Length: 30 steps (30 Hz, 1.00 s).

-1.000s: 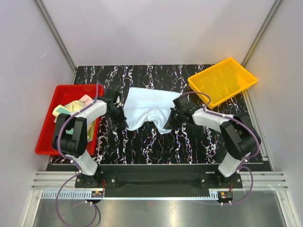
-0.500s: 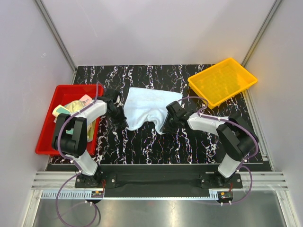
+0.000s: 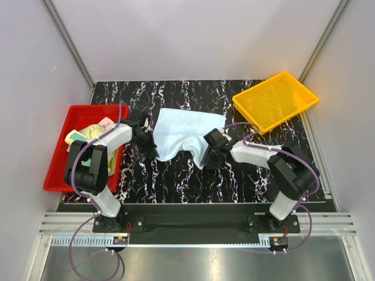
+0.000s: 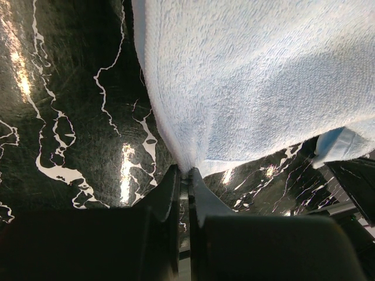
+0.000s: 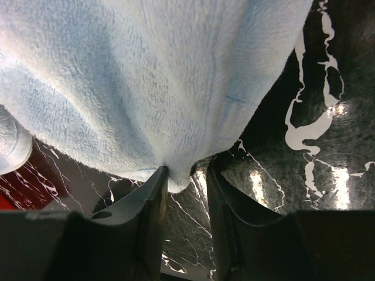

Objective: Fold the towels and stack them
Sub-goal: Fold the towel

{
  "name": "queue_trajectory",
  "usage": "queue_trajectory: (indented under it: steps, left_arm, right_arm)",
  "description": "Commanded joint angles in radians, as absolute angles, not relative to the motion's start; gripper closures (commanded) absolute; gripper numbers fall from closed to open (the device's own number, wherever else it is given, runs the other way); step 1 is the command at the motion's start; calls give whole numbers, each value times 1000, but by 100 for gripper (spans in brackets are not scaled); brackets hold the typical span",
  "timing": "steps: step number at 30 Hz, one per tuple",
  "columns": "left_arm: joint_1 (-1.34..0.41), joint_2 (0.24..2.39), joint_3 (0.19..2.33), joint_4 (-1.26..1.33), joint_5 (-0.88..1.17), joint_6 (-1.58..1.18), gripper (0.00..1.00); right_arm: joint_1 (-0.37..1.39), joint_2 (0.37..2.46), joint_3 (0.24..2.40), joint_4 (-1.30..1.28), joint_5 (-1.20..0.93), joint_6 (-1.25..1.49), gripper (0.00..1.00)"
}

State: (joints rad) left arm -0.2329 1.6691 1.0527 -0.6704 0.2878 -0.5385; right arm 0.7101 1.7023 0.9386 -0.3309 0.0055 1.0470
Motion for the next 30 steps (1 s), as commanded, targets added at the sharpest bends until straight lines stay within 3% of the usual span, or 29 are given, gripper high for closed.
queue_trajectory:
  steps: [1,10,11,15,16,24,30]
  left_arm:
    - [-230,1640,1083,-644,287,-520,100]
    - [-232,1623,1066,-630,285,-529,100]
    - [-230,1615,1063,-630,287,-528,100]
    - [-230,1597,1062,-630,288,-531,100]
    - [-230,1591,1063,-635,288,-531,100]
    - [-232,1496,1062,-729,281,-491,100]
    - [-239,1442,931,-670,362,-497,100]
  right_arm:
    - [732,1684,945,-353,64,1091,60]
    - [735,1781,986,-331,141,1086,64]
    - [735,1793,979,-327,143,1086,67]
    - [733,1798,962,-331,179,1055,96]
    - [733,1790,959,-343,189,1030,99]
    - [724,1577,968,-609,158,724,100]
    - [726,1517,850,-598,66,706,100]
